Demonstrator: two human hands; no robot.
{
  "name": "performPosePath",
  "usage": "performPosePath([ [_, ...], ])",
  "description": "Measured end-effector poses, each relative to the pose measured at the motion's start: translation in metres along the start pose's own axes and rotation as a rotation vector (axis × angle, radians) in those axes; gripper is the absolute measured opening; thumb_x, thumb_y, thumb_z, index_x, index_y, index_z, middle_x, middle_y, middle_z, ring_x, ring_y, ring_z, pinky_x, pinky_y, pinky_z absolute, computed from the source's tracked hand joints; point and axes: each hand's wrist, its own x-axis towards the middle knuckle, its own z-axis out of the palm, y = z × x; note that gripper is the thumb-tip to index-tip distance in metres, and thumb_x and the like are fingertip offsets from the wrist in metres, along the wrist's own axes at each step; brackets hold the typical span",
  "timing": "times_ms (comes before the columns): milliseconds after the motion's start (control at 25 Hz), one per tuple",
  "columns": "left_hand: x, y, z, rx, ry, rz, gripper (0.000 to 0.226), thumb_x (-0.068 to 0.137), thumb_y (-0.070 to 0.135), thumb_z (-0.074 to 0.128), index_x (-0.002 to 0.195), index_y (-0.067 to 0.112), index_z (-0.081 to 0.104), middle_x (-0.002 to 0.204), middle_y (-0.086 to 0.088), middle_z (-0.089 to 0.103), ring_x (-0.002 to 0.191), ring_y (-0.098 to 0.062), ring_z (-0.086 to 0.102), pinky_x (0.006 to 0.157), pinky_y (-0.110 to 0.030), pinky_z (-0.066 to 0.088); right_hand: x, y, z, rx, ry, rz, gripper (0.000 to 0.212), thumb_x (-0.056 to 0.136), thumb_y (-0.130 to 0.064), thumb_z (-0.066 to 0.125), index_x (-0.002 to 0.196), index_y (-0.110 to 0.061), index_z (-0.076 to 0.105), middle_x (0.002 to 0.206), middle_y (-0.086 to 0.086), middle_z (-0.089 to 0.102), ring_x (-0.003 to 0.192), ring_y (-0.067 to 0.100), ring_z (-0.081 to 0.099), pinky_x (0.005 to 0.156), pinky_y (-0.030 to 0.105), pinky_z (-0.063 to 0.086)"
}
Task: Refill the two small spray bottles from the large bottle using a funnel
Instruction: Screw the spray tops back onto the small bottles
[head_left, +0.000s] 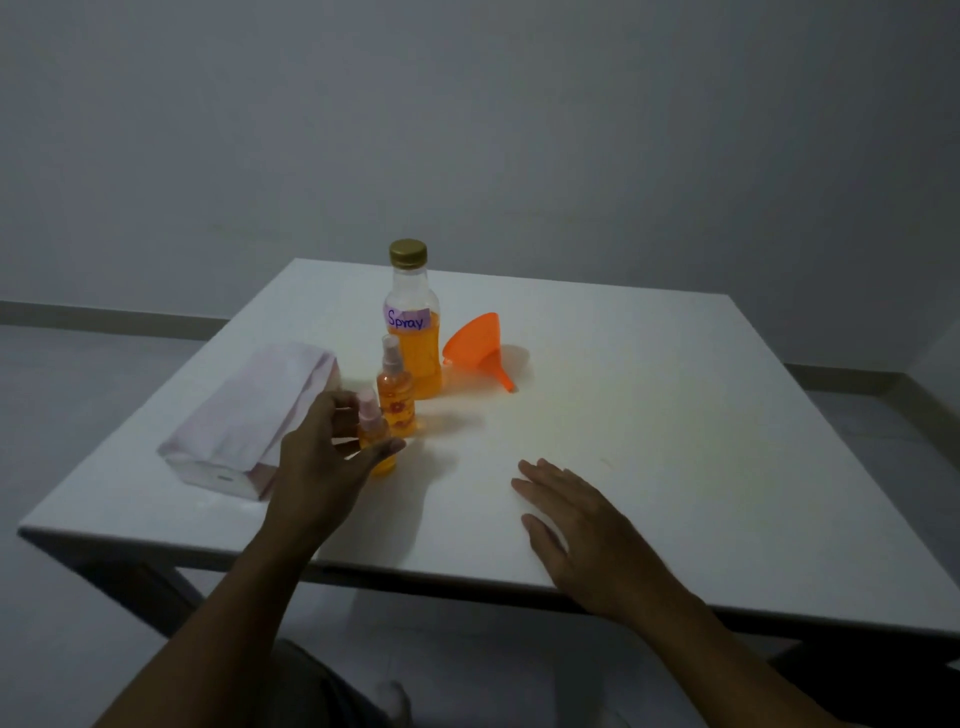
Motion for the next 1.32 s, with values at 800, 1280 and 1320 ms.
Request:
performPosePath([
  [800,0.0,0.003,0.0,-0.002,-0.025,-0.028,0.044,0.071,0.04,0.075,0.109,0.025,0.057,0.097,0.019,0.061,0.089,0.0,0.062,0.062,-0.003,0.043,0.001,-0.001,0.0,-0.008,-0.005,0.015,0.058,0.096,-0.049,0.029,0.148,-0.029,0.044,0.158,-0.016,0.033,0.147,-0.002,0.023,0.121,0.018,0.013],
  [1280,-0.014,0.013,-0.008,-0.035,0.027,-0.049,0.045,0.083,0.056,0.062,0.122,0.038,0.048,0.124,0.013,0.055,0.109,-0.006,0.054,0.087,-0.031,0.047,0.002,-0.003,-0.002,0.018,-0.037,0.039,0.059,0.094,-0.055,0.026,0.149,-0.036,0.038,0.156,-0.026,0.022,0.146,-0.008,0.015,0.121,0.017,0.012],
  [1320,-0.016,0.014,-0.011,-0.032,0.064,-0.064,0.044,0.087,0.056,0.055,0.125,0.034,0.048,0.125,0.01,0.055,0.109,-0.007,0.054,0.089,-0.035,0.048,0.002,-0.002,-0.001,0.024,-0.026,0.04,0.06,0.093,-0.055,0.026,0.148,-0.035,0.041,0.155,-0.026,0.024,0.146,-0.008,0.017,0.122,0.019,0.015],
])
